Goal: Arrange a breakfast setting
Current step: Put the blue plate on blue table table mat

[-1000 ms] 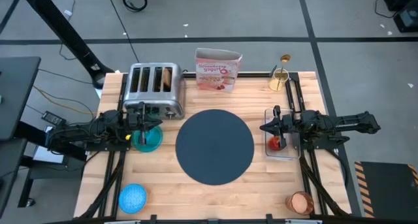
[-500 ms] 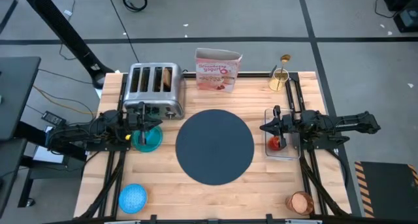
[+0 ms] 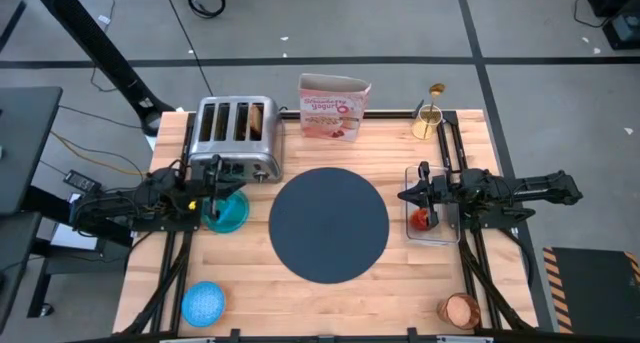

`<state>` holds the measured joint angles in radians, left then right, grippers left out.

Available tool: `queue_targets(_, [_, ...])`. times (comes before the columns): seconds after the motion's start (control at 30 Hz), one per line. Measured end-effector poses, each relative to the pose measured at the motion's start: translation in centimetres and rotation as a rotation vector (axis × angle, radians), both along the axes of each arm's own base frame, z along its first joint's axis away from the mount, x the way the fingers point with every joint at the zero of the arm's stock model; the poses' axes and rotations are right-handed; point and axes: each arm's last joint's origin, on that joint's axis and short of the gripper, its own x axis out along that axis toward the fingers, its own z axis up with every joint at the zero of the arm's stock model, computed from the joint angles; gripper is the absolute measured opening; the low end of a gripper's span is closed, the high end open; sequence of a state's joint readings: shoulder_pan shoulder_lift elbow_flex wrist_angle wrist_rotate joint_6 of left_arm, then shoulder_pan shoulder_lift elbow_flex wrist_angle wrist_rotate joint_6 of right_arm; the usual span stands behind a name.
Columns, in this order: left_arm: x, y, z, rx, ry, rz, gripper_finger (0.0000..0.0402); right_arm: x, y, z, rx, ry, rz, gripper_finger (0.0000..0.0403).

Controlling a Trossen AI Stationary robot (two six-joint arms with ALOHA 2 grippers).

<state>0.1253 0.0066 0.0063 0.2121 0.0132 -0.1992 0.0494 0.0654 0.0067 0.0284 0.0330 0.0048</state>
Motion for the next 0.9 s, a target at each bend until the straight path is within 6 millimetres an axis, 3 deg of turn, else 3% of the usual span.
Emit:
queue_targets(0.23, [0.1, -0.8, 0.2, -0.078, -0.010, -0.127, 0.0011, 0.0, 0.0, 0.0, 0.000, -0.001, 0.000, 0.0014])
queue_targets(0.4, [0.3, -1.7, 2.1, -0.097, 0.017, -0.182, 0.0011, 0.0, 0.0, 0.0, 0.000, -0.001, 0.000, 0.0014])
queue_targets(0.63, [2.2, -3.5, 4.5, -0.171, 0.237, -0.263, 0.0011, 0.0, 0.0, 0.0, 0.000, 0.000, 0.000, 0.0014])
queue_targets(0.9, [5.2, -7.0, 7.3, -0.317, 0.543, -0.367, 0.0005, 0.0, 0.0, 0.0, 0.000, -0.001, 0.000, 0.0014])
